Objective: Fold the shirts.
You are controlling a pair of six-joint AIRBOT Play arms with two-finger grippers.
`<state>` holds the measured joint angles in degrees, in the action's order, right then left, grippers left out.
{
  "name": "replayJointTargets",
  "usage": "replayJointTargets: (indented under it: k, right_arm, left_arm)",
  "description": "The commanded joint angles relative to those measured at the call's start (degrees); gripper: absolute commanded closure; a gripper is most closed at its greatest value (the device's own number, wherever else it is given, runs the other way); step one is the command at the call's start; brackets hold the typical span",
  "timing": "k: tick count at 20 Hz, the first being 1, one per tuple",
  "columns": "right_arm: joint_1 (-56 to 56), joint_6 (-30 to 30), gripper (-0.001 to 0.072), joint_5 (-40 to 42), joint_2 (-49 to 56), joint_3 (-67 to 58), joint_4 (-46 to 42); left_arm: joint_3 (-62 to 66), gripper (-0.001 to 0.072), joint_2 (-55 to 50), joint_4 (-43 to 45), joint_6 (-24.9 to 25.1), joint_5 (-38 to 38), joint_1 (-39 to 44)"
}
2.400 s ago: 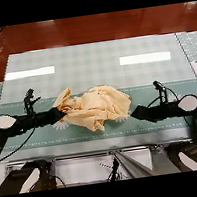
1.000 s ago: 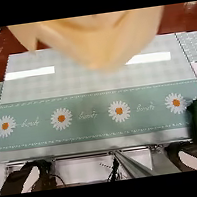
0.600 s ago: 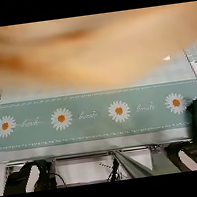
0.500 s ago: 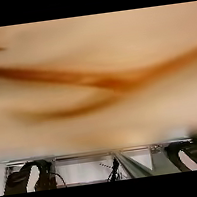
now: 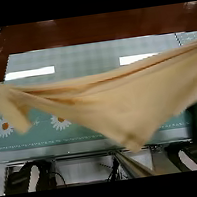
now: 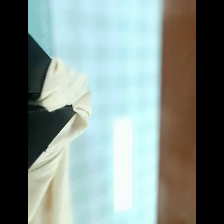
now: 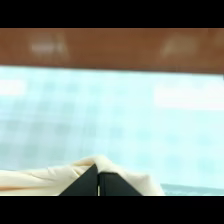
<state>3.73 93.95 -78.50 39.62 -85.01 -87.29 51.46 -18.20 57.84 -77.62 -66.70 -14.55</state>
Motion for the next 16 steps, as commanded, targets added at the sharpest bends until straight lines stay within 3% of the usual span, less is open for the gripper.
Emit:
replayJointTargets:
  k: [1,6,9,10,11,12,14,16]
  right_arm:
    - [0.0,1.8,0.0695,8.7,8.8,8.5,0.0]
    - [0.0,1.8,0.0693,16.3,32.3,1.0,9.2]
    - [-0.1,0.9,0.0692,16.1,44.5,-6.4,19.1]
    - [-0.1,1.0,0.0646,15.8,47.2,-7.9,21.6]
    - [-0.3,1.2,0.0341,15.2,49.4,-9.1,24.2]
    - [-0.8,0.8,0.0073,14.2,50.8,-9.7,26.9]
    - [-3.0,0.3,0.0087,10.7,50.6,-9.9,28.3]
    - [-7.7,-3.1,0.0088,2.2,47.9,-9.9,25.6]
  left_arm:
    - [-17.9,0.0683,0.3,-9.4,0.0,-0.9,0.0]
    - [-36.3,0.0683,-4.9,-10.4,3.7,6.8,1.5]
    - [-38.4,0.068,-12.0,-10.7,6.7,12.5,3.2]
    - [-38.1,0.0602,-14.6,-12.0,6.7,13.7,3.5]
    - [-37.5,0.0256,-16.7,-13.2,6.6,13.8,3.6]
    - [-36.4,0.0009,-19.2,-13.9,6.5,13.3,3.6]
    - [-30.9,0.0006,-23.4,-10.0,6.5,10.8,2.8]
    - [-22.3,0.0006,-25.9,-2.5,6.5,4.1,0.1]
